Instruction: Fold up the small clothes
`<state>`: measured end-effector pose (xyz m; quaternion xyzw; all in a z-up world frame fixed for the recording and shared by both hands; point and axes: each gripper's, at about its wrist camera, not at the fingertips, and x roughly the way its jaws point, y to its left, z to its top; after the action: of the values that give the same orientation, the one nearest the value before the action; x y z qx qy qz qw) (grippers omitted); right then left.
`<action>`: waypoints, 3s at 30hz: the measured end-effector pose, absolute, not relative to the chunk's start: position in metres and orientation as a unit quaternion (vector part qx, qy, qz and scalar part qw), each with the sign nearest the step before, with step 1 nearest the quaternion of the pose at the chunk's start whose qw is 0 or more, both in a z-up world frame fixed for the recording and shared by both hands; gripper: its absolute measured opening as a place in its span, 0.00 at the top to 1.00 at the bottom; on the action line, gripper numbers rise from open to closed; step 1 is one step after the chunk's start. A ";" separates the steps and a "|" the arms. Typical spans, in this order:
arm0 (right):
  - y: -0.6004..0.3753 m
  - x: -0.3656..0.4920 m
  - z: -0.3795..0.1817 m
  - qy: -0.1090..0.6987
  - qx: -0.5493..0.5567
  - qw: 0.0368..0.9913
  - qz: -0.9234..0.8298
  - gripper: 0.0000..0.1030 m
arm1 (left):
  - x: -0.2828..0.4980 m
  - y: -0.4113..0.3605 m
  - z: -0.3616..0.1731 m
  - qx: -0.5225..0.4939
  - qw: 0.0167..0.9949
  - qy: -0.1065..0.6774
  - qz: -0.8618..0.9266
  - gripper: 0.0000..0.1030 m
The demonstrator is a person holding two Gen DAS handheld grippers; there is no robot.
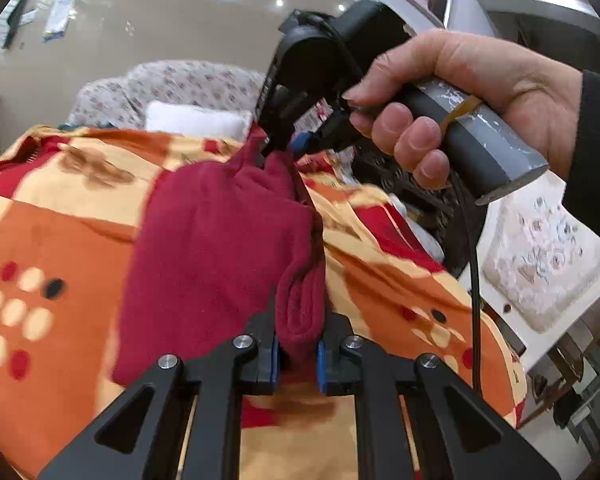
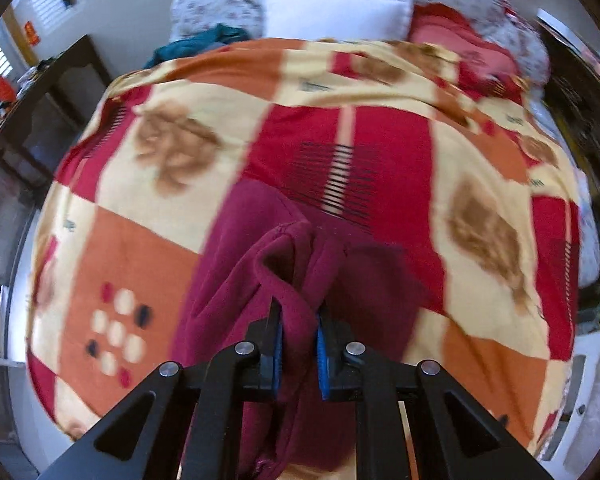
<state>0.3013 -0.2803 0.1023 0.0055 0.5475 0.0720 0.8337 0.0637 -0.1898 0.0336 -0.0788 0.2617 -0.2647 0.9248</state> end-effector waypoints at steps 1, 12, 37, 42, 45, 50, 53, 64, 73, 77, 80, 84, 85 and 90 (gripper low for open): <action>-0.290 0.301 0.097 0.546 0.008 0.835 0.069 0.87 | 0.065 -0.201 0.029 -0.069 0.925 0.267 -0.262 0.88; -0.354 0.294 0.041 0.481 0.041 0.876 0.008 0.60 | 0.057 -0.167 0.009 -0.095 0.879 0.334 -0.328 0.56; -0.310 0.149 -0.022 0.342 -0.119 0.885 0.293 0.60 | 0.130 -0.108 0.005 -0.053 0.883 0.361 -0.296 0.73; -0.315 0.153 0.037 0.270 -0.080 0.923 0.263 0.56 | 0.195 -0.122 0.047 -0.049 0.902 0.328 -0.277 0.64; -0.309 0.181 0.050 0.260 -0.101 0.936 0.216 0.56 | 0.249 -0.139 0.049 -0.054 0.901 0.341 -0.262 0.64; -0.304 0.244 0.024 0.322 -0.116 0.921 0.185 0.56 | 0.296 -0.168 0.001 -0.054 0.863 0.432 -0.255 0.64; -0.314 0.259 -0.007 0.363 -0.113 0.912 0.155 0.58 | 0.295 -0.168 -0.003 -0.048 0.865 0.426 -0.260 0.64; -0.384 0.183 0.026 0.360 0.154 0.905 0.169 0.03 | 0.236 -0.107 0.003 -0.057 0.861 0.405 -0.303 0.25; -0.395 0.203 -0.038 0.408 0.285 0.840 0.219 0.04 | 0.257 -0.110 -0.047 -0.194 0.781 0.470 -0.364 0.16; -0.393 0.204 -0.044 0.394 0.325 0.812 0.284 0.10 | 0.256 -0.108 -0.047 -0.206 0.777 0.465 -0.371 0.16; -0.390 0.201 -0.044 0.389 0.298 0.824 0.286 0.16 | 0.256 -0.104 -0.049 -0.218 0.778 0.460 -0.368 0.34; -0.387 0.203 -0.051 0.400 0.323 0.820 0.251 0.29 | 0.249 -0.101 -0.045 -0.221 0.791 0.447 -0.354 0.54; -0.380 0.201 -0.046 0.401 0.309 0.826 0.249 0.36 | 0.246 -0.099 -0.040 -0.214 0.797 0.441 -0.353 0.60; -0.358 0.189 -0.014 0.379 0.278 0.845 0.255 0.49 | 0.225 -0.070 0.003 -0.191 0.826 0.404 -0.343 0.64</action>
<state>0.1886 -0.3581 -0.0139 0.2776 0.3794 0.2553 0.8449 0.2248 -0.0704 0.0031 -0.1915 0.4039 -0.3428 0.8262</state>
